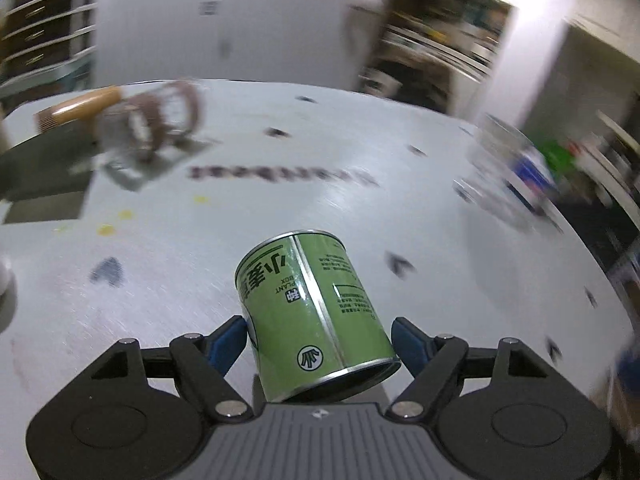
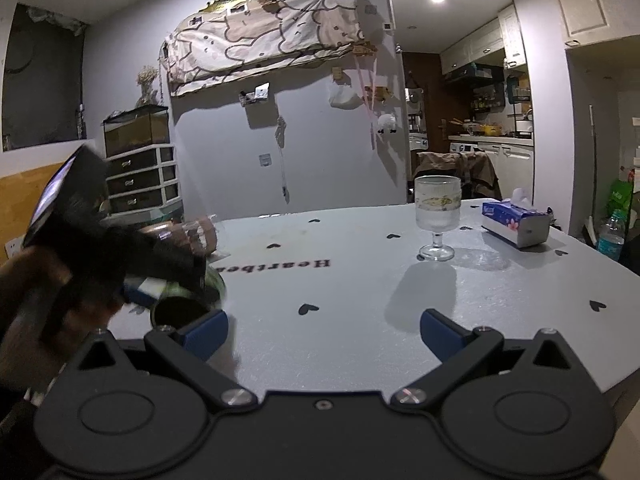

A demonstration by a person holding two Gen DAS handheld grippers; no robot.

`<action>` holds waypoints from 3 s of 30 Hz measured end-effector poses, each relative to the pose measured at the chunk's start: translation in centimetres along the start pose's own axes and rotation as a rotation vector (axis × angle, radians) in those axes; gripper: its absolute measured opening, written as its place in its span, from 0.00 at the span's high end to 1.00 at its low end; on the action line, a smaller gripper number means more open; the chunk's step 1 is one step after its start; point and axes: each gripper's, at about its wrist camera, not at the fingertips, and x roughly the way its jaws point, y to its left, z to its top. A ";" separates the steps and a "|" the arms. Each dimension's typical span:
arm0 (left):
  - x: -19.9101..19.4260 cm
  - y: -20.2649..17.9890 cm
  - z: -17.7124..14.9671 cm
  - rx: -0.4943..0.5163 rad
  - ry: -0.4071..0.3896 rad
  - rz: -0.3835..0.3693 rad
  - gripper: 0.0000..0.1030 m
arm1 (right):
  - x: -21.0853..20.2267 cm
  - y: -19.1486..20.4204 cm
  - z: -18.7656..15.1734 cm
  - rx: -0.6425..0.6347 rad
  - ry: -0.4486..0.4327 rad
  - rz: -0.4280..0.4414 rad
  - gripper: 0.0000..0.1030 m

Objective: Flip cup upright
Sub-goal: 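Lift and rotate the green can with the left tool while the right tool approaches it, then grasp the green can with the right tool while the left tool releases it, then carry the can open end up with the right tool beside the stemmed glass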

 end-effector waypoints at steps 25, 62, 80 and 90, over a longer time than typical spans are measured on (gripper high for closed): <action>-3.8 -1.0 -5.1 0.170 0.007 -0.078 0.15 | 13.6 4.7 4.3 0.058 0.416 0.298 0.00; -5.5 5.4 -5.9 -0.037 -0.125 -0.003 0.11 | 9.2 -1.2 1.5 0.314 0.540 0.309 0.00; -4.9 5.5 -7.0 -0.047 -0.097 -0.045 0.11 | 18.4 5.3 3.8 0.202 0.924 0.300 0.26; -5.5 5.8 -7.0 -0.053 -0.117 -0.035 0.11 | 14.2 4.3 8.2 0.025 0.697 0.293 0.28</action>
